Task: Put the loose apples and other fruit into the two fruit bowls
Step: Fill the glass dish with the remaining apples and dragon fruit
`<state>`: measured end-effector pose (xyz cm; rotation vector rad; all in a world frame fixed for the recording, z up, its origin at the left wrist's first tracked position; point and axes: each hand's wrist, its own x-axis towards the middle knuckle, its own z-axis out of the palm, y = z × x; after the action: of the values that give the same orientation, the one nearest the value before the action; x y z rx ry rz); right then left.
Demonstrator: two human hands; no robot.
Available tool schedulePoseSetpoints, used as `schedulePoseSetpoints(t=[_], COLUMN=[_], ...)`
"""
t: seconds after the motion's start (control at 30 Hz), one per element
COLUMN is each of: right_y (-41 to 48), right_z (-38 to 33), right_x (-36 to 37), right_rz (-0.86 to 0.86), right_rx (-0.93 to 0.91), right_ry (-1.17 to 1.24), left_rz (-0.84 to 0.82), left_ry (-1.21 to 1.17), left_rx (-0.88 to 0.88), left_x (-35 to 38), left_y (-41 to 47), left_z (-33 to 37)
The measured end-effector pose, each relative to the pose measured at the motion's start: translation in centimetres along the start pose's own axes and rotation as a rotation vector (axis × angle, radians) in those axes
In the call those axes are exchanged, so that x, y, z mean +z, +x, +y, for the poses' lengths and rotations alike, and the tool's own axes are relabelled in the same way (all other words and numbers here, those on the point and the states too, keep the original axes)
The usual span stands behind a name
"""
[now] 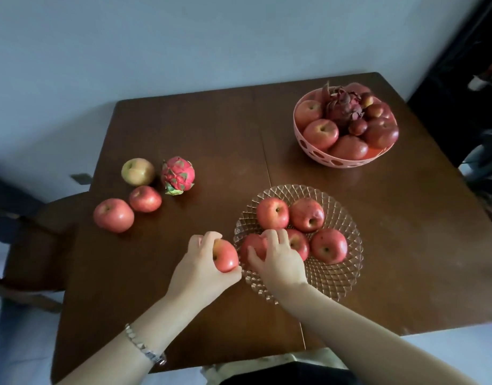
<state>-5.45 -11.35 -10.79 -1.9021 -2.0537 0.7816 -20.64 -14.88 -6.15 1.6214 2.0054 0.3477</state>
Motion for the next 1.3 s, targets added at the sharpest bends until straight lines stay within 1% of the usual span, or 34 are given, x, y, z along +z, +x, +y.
schedulePoseSetpoints(t=[0.07, 0.2, 0.3, 0.4, 0.47, 0.53, 0.6, 0.7, 0.8, 0.87, 0.97, 1.03, 1.1, 1.13, 1.2, 1.27, 1.3], right_y=[0.5, 0.6, 0.7, 0.6, 0.4, 0.2, 0.2, 0.3, 0.5, 0.5, 0.4, 0.1, -0.1, -0.3, -0.6, -1.0, -1.1], right_z=[0.1, 1.2, 2.0, 2.5, 2.7, 3.0, 3.5, 4.5, 5.2, 5.6, 5.9, 6.1, 6.6, 6.9, 7.3, 7.5, 7.6], right_x=[-0.3, -0.9, -1.9, -2.7, -3.1, -3.7, -3.8, -3.7, -3.9, -3.9, -4.0, -4.2, -4.4, -4.5, -4.7, -4.8, -4.7], right_rz=[-0.022, -0.125, -0.115, -0.165, -0.251, -0.410, -0.537, -0.612, -0.628, -0.641, -0.647, -0.594, -0.506, -0.467, -0.415, -0.392, -0.389], right_rx=[-0.048, -0.138, -0.125, -0.101, -0.113, -0.125, -0.144, -0.191, -0.215, -0.210, -0.191, -0.193, -0.205, -0.206, -0.205, -0.194, -0.183], right_ry=[0.029, 0.088, 0.234, 0.376, 0.471, 0.552, 0.493, 0.376, 0.360, 0.395, 0.415, 0.432, 0.428, 0.417, 0.395, 0.373, 0.364], left_rz=[0.006, -0.003, -0.021, -0.095, -0.153, -0.188, -0.208, -0.226, -0.268, -0.270, -0.235, -0.276, -0.337, -0.327, -0.228, -0.169, -0.178], left_ry=[-0.015, -0.036, -0.064, -0.059, -0.046, -0.052, -0.047, 0.003, 0.048, 0.068, 0.113, 0.104, 0.096, 0.102, 0.128, 0.296, 0.417], left_rx=[-0.011, -0.019, 0.024, 0.068, 0.079, 0.087, 0.098, 0.128, 0.151, 0.170, 0.322, 0.407, 0.439, 0.445, 0.404, 0.343, 0.330], left_x=[0.1, 0.3, 0.7, 1.5, 2.3, 3.2, 3.7, 4.0, 4.0, 4.1, 4.1, 3.5, 2.5, 2.0, 1.4, 1.8, 2.4], left_y=[-0.3, -0.5, -0.7, -1.0, -1.4, -1.6, -1.6, -0.9, -0.5, -0.6, -0.6, -0.2, 1.0, 1.8, 3.4, 4.9, 5.4], left_z=[0.1, 0.3, 0.9, 2.1, 3.0, 3.6, 3.9, 4.1, 4.2, 4.2, 4.2, 4.2, 3.8, 3.6, 3.2, 3.4, 3.7])
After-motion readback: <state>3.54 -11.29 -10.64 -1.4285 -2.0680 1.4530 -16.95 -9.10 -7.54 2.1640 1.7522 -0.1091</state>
